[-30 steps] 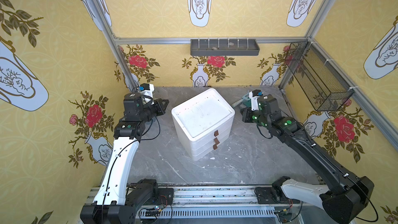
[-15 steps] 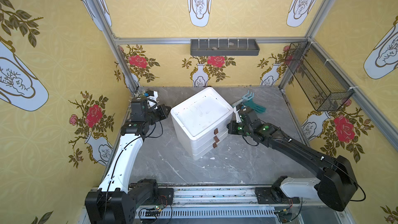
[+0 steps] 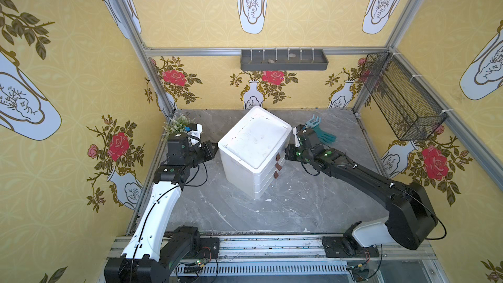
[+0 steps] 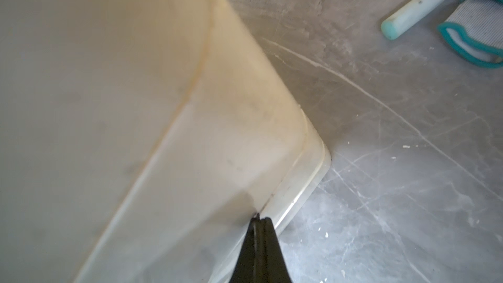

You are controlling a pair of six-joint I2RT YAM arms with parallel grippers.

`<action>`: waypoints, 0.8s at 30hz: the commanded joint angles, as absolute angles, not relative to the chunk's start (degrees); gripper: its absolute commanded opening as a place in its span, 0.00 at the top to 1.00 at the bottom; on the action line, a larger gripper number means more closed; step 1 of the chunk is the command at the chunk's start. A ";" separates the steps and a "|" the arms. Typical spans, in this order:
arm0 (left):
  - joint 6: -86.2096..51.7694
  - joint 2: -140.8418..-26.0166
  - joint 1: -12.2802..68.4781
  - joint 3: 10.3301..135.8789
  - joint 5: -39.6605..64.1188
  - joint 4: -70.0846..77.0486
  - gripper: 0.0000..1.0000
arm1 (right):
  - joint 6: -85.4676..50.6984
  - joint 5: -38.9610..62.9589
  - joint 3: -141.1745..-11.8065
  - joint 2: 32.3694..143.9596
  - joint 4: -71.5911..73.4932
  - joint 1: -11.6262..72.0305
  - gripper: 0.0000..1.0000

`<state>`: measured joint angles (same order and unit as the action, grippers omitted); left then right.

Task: Take the microphone out of the drawer
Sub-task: Adjust the storage box at the center of the board.

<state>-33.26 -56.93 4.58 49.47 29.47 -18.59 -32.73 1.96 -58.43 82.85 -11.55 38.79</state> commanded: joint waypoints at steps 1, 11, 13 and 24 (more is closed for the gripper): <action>-35.53 -55.36 5.98 48.18 33.35 -17.70 1.00 | -32.27 6.81 -59.62 85.64 -1.88 37.21 1.00; -34.72 -51.64 7.47 48.20 30.78 -20.96 1.00 | -34.46 11.41 -61.29 88.01 0.43 33.23 0.99; -31.74 -52.21 7.47 51.44 27.03 -24.89 0.92 | -35.28 12.75 -59.96 85.70 -0.31 30.89 0.94; -22.00 -62.92 7.48 70.08 18.55 -32.86 0.23 | -41.43 17.11 -46.10 66.57 -1.75 22.39 0.32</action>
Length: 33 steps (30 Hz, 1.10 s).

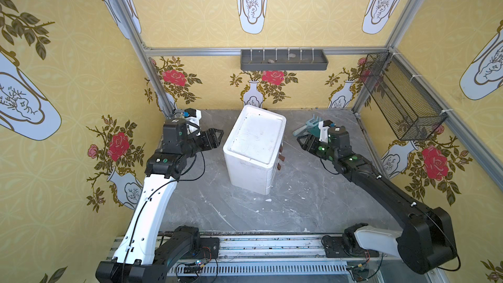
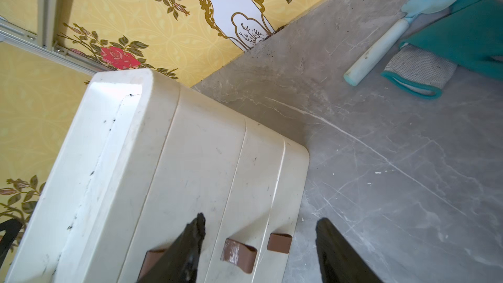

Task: Take the microphone out of the drawer
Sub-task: Adjust the storage box at the center of the board, then open the drawer in the storage box.

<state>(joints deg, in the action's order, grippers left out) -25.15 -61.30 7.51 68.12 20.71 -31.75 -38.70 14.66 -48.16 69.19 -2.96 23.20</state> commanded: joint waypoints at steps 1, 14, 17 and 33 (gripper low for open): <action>-21.53 -63.87 7.52 71.18 18.56 -32.94 0.23 | -41.78 17.47 -44.79 64.85 -1.76 22.16 0.31; -15.60 -70.91 13.90 76.76 12.31 -37.08 0.23 | -57.07 26.46 -27.51 54.97 20.87 21.80 0.21; -14.97 -71.79 15.31 77.20 11.52 -37.37 0.23 | -58.69 27.91 -24.89 56.42 27.49 21.80 0.21; -11.47 -76.93 22.15 80.72 1.61 -41.66 0.33 | -61.54 31.04 -22.18 62.41 41.16 21.88 0.21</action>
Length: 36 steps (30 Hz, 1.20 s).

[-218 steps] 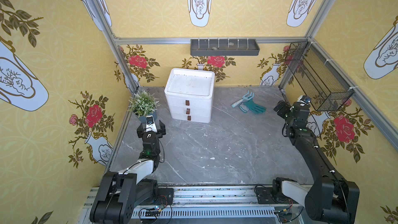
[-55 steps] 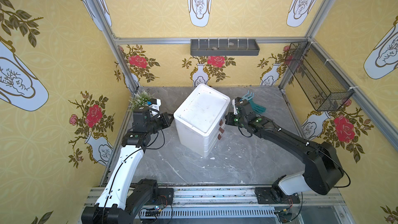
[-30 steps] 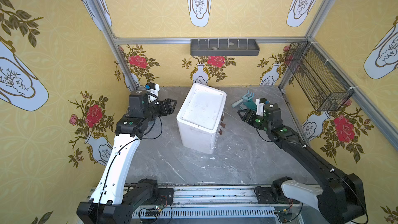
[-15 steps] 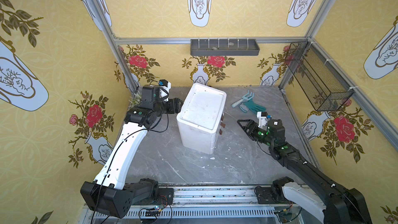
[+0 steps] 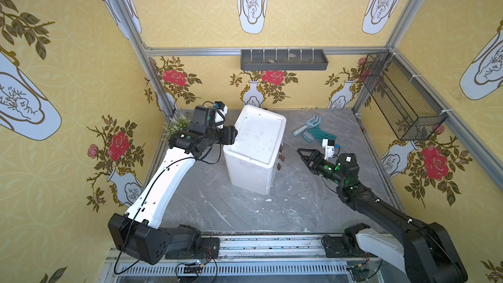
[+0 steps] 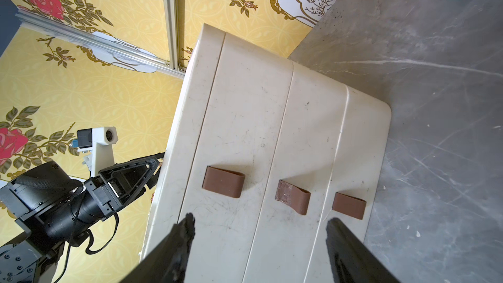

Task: Take the microphone out of the drawer
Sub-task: Open the drawer in the storage box.

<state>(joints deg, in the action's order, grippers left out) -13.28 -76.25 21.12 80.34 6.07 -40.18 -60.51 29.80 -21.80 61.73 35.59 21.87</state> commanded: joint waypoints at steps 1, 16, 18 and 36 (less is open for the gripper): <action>-11.09 -77.23 23.07 80.90 0.26 -41.91 0.36 | -61.76 31.55 -22.34 62.91 42.02 21.97 0.21; -12.38 -79.11 24.72 79.81 -2.47 -42.44 0.64 | -65.13 34.28 -24.30 78.28 61.91 28.86 0.38; -12.56 -78.99 24.70 79.72 -2.49 -42.40 0.65 | -66.27 34.09 -24.34 80.42 65.53 29.18 0.40; -14.83 -77.80 24.70 79.01 -2.33 -42.41 0.73 | -72.03 33.73 -26.54 90.82 79.81 29.91 0.53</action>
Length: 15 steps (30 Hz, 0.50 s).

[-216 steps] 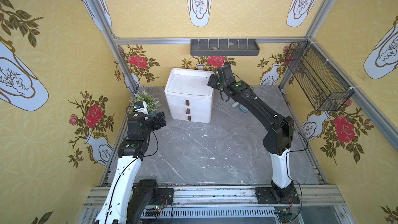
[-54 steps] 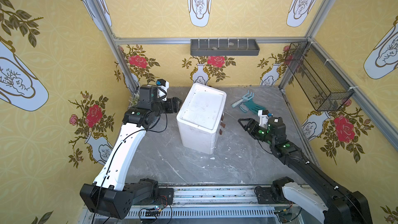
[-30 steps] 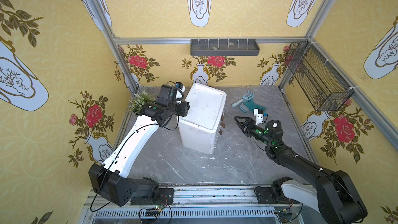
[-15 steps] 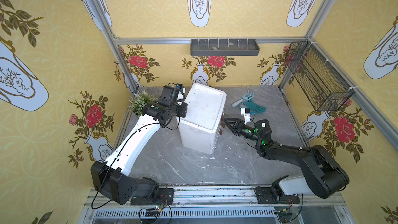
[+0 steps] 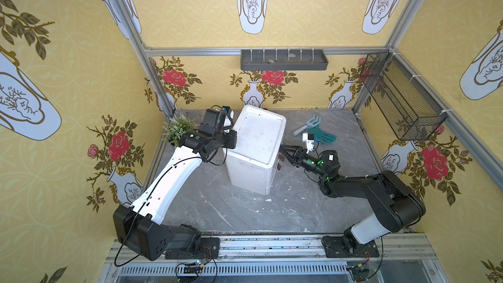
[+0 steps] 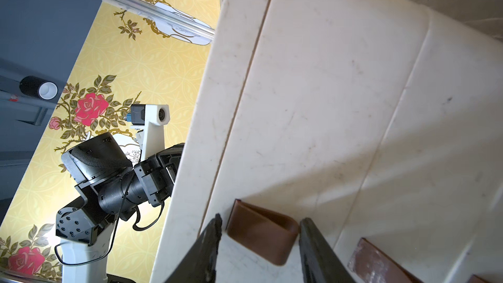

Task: Take the microphone out of the drawer
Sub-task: Open the drawer in the storage box.

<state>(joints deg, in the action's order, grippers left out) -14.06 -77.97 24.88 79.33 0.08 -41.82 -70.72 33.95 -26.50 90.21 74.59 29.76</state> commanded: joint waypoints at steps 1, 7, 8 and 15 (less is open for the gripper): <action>-14.85 -77.82 24.70 79.01 -2.31 -42.40 0.74 | -72.40 33.79 -26.63 91.24 80.43 30.10 0.54; -15.38 -78.24 24.70 79.10 -2.12 -42.38 0.75 | -73.78 34.01 -26.75 93.21 83.12 30.17 0.67; -15.42 -78.22 24.69 79.11 -2.11 -42.38 0.75 | -73.98 34.10 -26.83 93.48 83.55 30.23 0.70; -15.82 -78.08 24.65 79.01 -2.22 -42.47 0.75 | -74.61 33.84 -25.33 93.87 85.30 29.70 0.99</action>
